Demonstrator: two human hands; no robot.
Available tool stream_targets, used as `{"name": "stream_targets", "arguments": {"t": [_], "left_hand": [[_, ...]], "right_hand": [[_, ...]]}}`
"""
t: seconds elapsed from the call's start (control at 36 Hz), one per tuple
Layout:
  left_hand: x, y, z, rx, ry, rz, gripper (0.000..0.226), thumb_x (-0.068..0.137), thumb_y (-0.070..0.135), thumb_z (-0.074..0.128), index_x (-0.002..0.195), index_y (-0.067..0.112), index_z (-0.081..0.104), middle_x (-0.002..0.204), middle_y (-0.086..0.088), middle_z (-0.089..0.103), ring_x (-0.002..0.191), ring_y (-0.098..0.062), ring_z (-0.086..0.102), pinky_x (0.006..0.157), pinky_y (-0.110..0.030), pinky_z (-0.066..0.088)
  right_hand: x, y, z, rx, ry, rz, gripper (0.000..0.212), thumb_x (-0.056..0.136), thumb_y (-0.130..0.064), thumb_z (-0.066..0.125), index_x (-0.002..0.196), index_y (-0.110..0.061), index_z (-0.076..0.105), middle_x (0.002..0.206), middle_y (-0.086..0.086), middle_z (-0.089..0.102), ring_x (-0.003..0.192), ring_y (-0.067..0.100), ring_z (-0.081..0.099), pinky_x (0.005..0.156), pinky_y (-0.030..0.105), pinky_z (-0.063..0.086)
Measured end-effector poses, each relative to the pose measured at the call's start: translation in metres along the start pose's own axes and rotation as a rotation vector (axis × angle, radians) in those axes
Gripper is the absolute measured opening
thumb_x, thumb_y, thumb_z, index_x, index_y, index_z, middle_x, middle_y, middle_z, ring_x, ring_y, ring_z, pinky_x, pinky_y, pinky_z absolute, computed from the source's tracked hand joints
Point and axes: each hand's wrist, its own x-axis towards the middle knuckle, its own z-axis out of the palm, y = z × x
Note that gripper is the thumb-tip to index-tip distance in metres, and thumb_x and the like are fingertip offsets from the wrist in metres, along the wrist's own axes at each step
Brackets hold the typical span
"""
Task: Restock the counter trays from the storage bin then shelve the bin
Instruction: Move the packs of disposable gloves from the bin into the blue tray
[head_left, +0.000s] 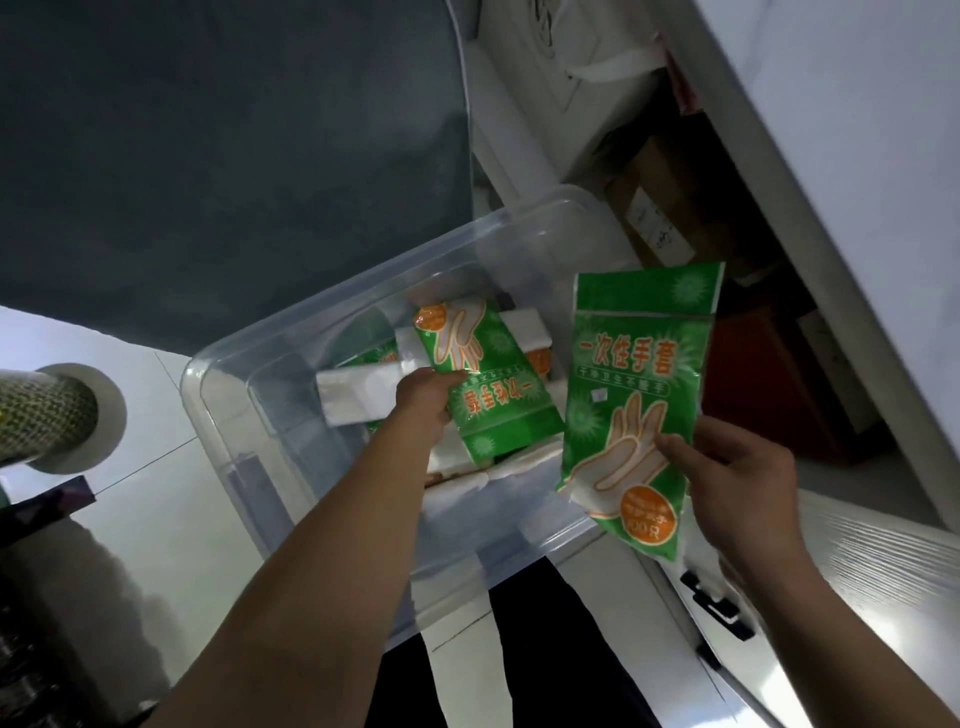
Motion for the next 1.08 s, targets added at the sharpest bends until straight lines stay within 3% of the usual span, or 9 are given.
{"name": "stream_targets", "arguments": {"t": [0.08,0.25,0.33,0.42,0.5,0.64,0.75,0.86,1.08], "left_hand": [[-0.018,-0.001,-0.007,0.022,-0.012,0.034,0.035,0.085,-0.002,0.067,0.119,0.000,0.060,0.115,-0.019,0.069,0.097,-0.031,0.068,0.087,-0.045,0.057],[-0.090,-0.006,-0.038,0.032,0.154,0.166,0.029,0.079,-0.004,0.072,0.097,0.016,0.060,0.086,-0.014,0.066,0.061,-0.020,0.061,0.044,-0.020,0.048],[-0.133,-0.003,-0.059,0.001,0.165,0.228,0.036,0.080,-0.009,0.069,0.110,0.009,0.061,0.090,-0.017,0.067,0.061,-0.023,0.064,0.051,-0.026,0.053],[-0.180,0.005,-0.079,0.063,0.187,0.292,0.036,0.078,-0.009,0.071,0.106,0.012,0.062,0.084,-0.009,0.070,0.057,-0.015,0.069,0.053,-0.024,0.056],[-0.224,0.019,-0.096,0.177,0.181,0.325,0.038,0.076,-0.003,0.076,0.109,0.015,0.066,0.096,-0.009,0.073,0.082,-0.027,0.072,0.076,-0.036,0.059],[-0.286,0.051,-0.117,0.436,0.166,0.517,0.032,0.074,-0.005,0.078,0.096,0.017,0.070,0.072,0.007,0.074,0.065,-0.009,0.068,0.057,-0.017,0.054],[-0.317,0.077,-0.129,0.670,0.192,0.604,0.038,0.073,0.001,0.081,0.106,0.018,0.072,0.089,0.002,0.072,0.070,-0.004,0.063,0.058,-0.012,0.048],[-0.335,0.089,-0.135,0.983,0.214,0.641,0.037,0.073,0.006,0.083,0.108,0.014,0.076,0.093,0.000,0.071,0.083,-0.011,0.063,0.077,-0.021,0.045],[-0.350,0.069,-0.158,1.283,0.208,0.692,0.033,0.076,0.007,0.078,0.109,0.013,0.076,0.111,-0.004,0.074,0.099,-0.017,0.067,0.085,-0.026,0.051]], "right_hand": [[-0.004,-0.003,-0.005,0.013,-0.004,-0.020,0.036,0.082,-0.004,0.072,0.068,-0.038,0.075,0.072,-0.009,0.075,0.064,0.009,0.071,0.057,0.027,0.052],[-0.020,-0.028,-0.022,0.075,-0.034,-0.098,0.020,0.081,-0.001,0.073,0.086,-0.021,0.076,0.082,0.006,0.076,0.075,0.021,0.068,0.074,0.042,0.055],[-0.026,-0.047,-0.036,0.063,-0.099,-0.170,0.017,0.080,0.001,0.073,0.086,-0.014,0.076,0.084,0.011,0.076,0.073,0.016,0.066,0.074,0.038,0.054],[-0.029,-0.062,-0.048,0.033,-0.179,-0.234,0.016,0.080,0.003,0.074,0.093,-0.006,0.076,0.086,0.014,0.075,0.070,0.012,0.065,0.070,0.032,0.053],[-0.028,-0.077,-0.060,-0.055,-0.289,-0.372,0.015,0.078,0.003,0.075,0.087,-0.009,0.076,0.079,0.010,0.072,0.067,0.004,0.062,0.065,0.019,0.047],[-0.026,-0.103,-0.077,-0.303,-0.518,-0.609,0.009,0.076,-0.001,0.079,0.083,-0.006,0.078,0.070,-0.009,0.061,0.062,-0.005,0.058,0.058,0.009,0.038],[-0.039,-0.126,-0.078,-0.471,-0.615,-0.835,0.013,0.076,-0.010,0.081,0.088,-0.012,0.079,0.091,-0.009,0.067,0.075,0.002,0.064,0.069,0.021,0.050],[-0.062,-0.142,-0.070,-0.592,-0.682,-1.076,0.006,0.075,-0.011,0.082,0.080,-0.012,0.078,0.090,-0.002,0.068,0.074,0.017,0.068,0.067,0.036,0.056],[-0.125,-0.139,-0.057,-0.622,-0.571,-1.017,0.004,0.078,-0.012,0.080,0.080,-0.012,0.078,0.093,-0.003,0.067,0.073,0.012,0.065,0.067,0.030,0.051]]}}
